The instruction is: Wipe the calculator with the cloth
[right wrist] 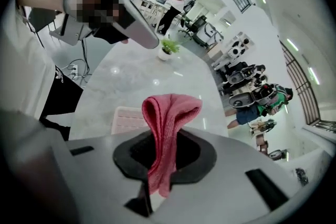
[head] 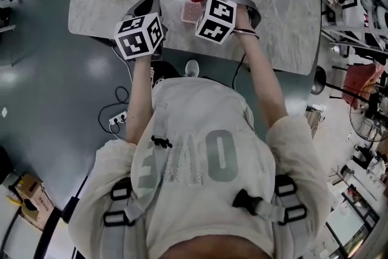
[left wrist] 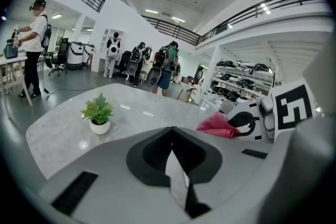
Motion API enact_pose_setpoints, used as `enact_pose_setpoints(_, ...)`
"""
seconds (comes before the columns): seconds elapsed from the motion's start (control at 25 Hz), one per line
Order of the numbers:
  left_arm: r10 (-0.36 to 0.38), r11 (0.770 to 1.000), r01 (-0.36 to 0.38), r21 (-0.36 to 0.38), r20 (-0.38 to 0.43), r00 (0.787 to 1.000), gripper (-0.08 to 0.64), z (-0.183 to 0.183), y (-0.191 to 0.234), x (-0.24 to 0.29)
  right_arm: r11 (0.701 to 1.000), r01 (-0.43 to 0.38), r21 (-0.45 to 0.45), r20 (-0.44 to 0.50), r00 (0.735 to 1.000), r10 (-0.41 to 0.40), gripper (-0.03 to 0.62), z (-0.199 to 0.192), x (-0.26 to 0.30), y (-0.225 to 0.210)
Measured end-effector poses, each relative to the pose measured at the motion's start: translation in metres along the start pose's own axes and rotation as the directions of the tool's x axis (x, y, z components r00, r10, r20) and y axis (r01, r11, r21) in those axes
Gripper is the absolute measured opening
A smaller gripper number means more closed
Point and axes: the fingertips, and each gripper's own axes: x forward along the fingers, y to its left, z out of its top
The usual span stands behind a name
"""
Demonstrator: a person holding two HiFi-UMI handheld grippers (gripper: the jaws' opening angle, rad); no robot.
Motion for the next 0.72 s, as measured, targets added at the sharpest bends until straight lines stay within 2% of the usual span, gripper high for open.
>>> enact_pose_setpoints(0.2, -0.030, 0.998, 0.025, 0.056, 0.092, 0.995, 0.020, 0.044, -0.025, -0.015, 0.984, 0.147, 0.098, 0.049, 0.987, -0.152, 0.055, -0.006, -0.048, -0.045)
enact_pose_setpoints(0.36, -0.059, 0.993, 0.039, 0.114, 0.172, 0.983, 0.020, 0.073, -0.053, -0.029, 0.944, 0.256, 0.206, 0.099, 0.955, -0.281, 0.055, -0.018, -0.093, -0.068)
enact_pose_setpoints(0.56, -0.122, 0.977, 0.073, 0.198, 0.249, 0.961, 0.020, 0.095, -0.091, -0.050, 0.856, 0.341, 0.389, 0.151, 0.893, -0.424, 0.055, -0.036, -0.142, -0.077)
enact_pose_setpoints(0.72, -0.127, 0.961, 0.032, 0.274, 0.333, 0.934, 0.020, 0.113, -0.110, -0.073, 0.760, 0.364, 0.539, 0.178, 0.832, -0.525, 0.055, -0.045, -0.175, -0.075)
